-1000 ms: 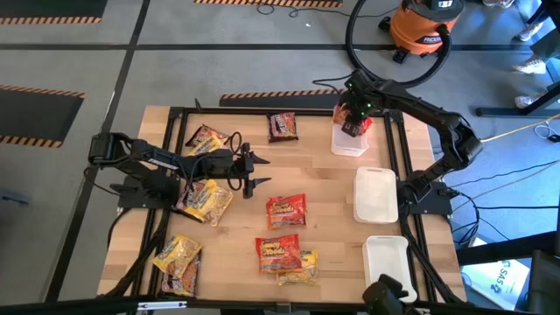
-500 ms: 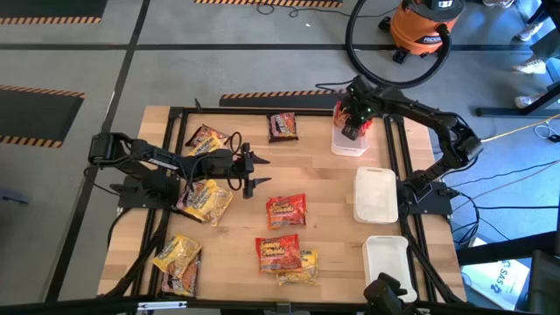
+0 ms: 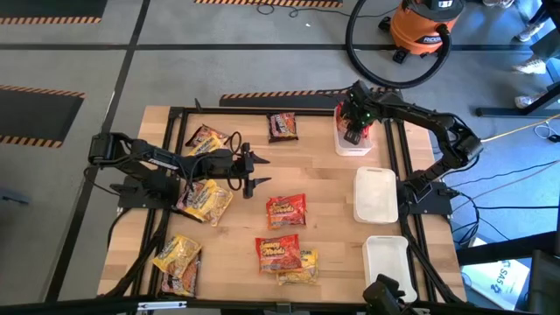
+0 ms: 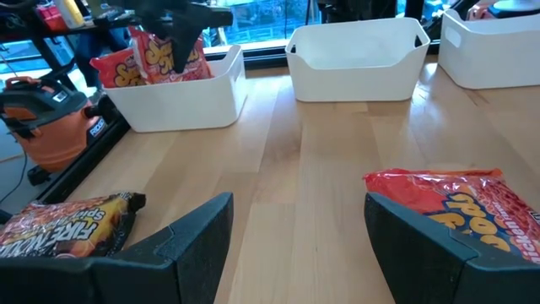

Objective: Sort Maruchan noodles
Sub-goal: Put the orange noodle pack into the top white bin

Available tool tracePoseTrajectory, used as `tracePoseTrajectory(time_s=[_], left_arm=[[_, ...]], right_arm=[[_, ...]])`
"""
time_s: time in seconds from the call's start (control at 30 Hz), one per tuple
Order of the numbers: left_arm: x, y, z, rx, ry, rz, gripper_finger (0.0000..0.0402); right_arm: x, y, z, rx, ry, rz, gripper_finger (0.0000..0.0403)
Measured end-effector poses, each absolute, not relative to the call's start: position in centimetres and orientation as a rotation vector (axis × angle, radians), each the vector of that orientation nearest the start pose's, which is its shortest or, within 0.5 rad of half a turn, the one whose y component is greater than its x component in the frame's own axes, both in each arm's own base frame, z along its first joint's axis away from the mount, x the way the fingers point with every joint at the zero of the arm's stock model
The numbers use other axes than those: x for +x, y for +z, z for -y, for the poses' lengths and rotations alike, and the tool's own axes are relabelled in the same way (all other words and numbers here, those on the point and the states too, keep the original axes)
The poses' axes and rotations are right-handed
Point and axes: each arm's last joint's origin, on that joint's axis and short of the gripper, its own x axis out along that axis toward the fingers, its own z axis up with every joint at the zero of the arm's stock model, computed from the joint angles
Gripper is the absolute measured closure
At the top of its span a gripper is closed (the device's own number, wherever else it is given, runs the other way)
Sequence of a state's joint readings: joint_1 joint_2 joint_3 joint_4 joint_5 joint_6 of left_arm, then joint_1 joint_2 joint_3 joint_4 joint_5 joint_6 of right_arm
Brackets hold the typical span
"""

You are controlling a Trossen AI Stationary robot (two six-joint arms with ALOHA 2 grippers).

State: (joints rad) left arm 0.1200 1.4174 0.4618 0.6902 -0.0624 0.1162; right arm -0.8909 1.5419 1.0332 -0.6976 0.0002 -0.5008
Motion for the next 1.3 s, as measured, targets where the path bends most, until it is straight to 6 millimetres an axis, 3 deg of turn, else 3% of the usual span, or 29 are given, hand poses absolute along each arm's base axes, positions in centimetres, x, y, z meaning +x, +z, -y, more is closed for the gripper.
tracePoseTrajectory(time_s=[0.3, 0.5, 0.9, 1.3], left_arm=[[26.1, 17.4, -3.3, 0.108, 0.166, -0.275, 0.0140], [26.1, 17.4, -3.3, 0.108, 0.166, -0.274, 0.0140], [26.1, 17.4, -3.2, 0.106, 0.132, -0.273, 0.0140], [26.1, 17.4, -3.2, 0.112, 0.130, -0.274, 0.0140]], right_arm=[[18.6, 19.2, 23.1, 0.096, -0.438, -1.343, 0.0283], [18.6, 19.0, 23.3, 0.061, -0.462, -1.374, 0.0280], [18.7, 19.2, 23.7, -0.007, -0.507, -1.382, 0.0172], [18.5, 21.0, 23.8, 0.019, -0.533, -1.449, 0.0153]])
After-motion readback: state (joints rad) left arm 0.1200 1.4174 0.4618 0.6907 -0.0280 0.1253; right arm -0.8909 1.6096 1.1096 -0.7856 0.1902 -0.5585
